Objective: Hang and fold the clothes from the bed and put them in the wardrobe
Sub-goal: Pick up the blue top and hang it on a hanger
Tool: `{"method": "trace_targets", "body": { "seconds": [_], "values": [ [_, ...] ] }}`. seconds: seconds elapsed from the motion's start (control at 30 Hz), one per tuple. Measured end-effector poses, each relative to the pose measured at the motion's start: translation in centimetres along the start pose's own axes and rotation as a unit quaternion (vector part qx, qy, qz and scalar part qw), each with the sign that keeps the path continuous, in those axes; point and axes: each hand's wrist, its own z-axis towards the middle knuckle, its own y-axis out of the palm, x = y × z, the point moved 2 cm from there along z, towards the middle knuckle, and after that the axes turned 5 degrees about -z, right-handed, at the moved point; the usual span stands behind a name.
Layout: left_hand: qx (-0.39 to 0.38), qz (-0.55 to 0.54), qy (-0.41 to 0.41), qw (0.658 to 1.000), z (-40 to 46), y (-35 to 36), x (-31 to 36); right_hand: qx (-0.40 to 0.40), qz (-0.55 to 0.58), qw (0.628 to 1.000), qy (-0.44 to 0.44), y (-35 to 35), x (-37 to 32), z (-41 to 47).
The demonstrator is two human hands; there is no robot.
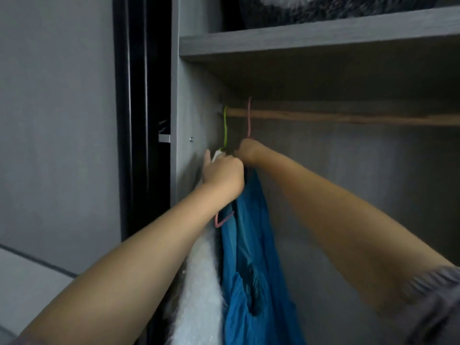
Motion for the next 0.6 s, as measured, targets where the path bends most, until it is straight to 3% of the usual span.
{"method": "trace_targets", "body": {
  "seconds": [0.1,0.37,0.47,0.6],
  "values": [
    [-0.037,0.082,0.004,0.996,-0.8,2.2,-1.9,-0.011,0.021,0.999,-0.042,2.7,0.1,1.5],
    [-0.015,0.211,0.024,0.977,-2.7,2.7,-1.8,-0.009,0.167,0.982,-0.085,3.6,3.4,0.7],
    [0.008,0.191,0.074,0.979,-3.6,3.1,0.1,-0.009,0.159,0.987,-0.008,4.4,8.0,-2.0],
    [0.022,0.086,0.195,0.977,-5.4,5.7,5.7,0.011,0.116,0.988,0.098,6.2,15.3,-8.9]
  ]
}}
